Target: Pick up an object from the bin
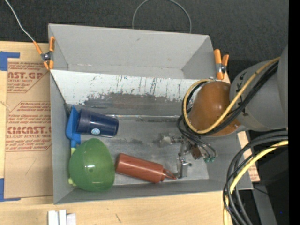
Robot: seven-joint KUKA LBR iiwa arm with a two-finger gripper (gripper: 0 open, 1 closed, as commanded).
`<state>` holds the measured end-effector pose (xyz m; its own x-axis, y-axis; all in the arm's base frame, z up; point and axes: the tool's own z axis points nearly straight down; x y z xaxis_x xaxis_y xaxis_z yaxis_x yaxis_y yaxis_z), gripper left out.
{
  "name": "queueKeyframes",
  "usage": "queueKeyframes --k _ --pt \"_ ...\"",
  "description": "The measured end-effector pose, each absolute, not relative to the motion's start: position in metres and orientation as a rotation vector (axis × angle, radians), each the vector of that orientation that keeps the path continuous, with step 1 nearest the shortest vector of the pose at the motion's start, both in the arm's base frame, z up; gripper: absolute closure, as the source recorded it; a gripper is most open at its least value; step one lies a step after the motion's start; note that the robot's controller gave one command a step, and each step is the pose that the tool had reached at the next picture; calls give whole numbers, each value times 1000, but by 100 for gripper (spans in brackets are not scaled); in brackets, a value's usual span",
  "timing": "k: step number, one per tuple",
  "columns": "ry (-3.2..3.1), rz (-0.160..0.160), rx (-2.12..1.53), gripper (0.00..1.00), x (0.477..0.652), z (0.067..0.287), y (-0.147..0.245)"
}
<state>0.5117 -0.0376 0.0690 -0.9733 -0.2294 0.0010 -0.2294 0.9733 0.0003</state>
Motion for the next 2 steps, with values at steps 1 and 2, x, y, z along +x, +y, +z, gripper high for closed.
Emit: queueKeyframes --k 1,2 --pt "-3138 -1 220 0 491 77 -20" --pt "-3149 3 -54 0 572 83 -90"
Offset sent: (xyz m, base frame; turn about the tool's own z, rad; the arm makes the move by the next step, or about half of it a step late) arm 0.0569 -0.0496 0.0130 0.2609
